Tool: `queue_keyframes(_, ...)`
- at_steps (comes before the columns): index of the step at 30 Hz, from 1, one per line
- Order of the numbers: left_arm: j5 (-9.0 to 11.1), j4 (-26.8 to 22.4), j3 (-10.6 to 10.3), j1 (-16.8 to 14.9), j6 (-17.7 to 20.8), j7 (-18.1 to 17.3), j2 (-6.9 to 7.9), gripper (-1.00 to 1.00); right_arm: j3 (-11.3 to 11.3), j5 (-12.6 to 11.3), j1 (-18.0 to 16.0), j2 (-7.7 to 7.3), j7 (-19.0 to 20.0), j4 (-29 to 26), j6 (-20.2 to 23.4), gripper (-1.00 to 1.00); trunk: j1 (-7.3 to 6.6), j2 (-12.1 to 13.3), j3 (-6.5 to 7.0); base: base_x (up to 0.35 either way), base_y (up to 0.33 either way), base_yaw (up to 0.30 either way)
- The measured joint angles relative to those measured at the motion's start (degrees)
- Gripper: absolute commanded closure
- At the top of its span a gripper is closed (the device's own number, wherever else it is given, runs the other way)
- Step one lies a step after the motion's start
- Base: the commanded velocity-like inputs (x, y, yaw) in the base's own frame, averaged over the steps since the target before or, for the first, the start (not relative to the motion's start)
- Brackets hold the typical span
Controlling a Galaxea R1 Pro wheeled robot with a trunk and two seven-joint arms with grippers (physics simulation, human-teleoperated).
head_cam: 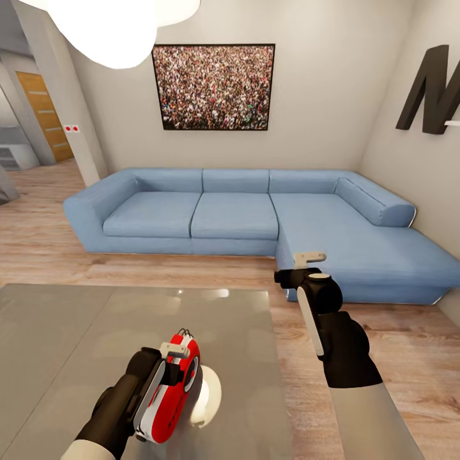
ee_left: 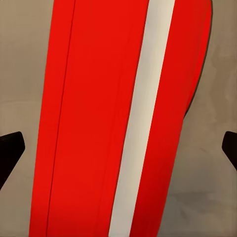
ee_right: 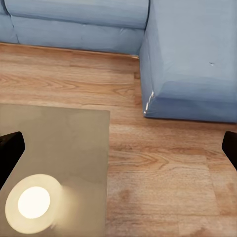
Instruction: Turn on the radio receiver that's on the table in the living room.
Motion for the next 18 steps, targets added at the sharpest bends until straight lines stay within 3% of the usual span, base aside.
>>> queue_keyframes(18, 0.0, 0.0, 0.0, 0.0, 0.0, 0.0, 0.00, -1.00, 0.0, 0.0, 0.0, 0.00, 0.0, 0.0, 0.0, -1.00, 0.00, 0.0, -0.02, 0.000, 0.000, 0.000)
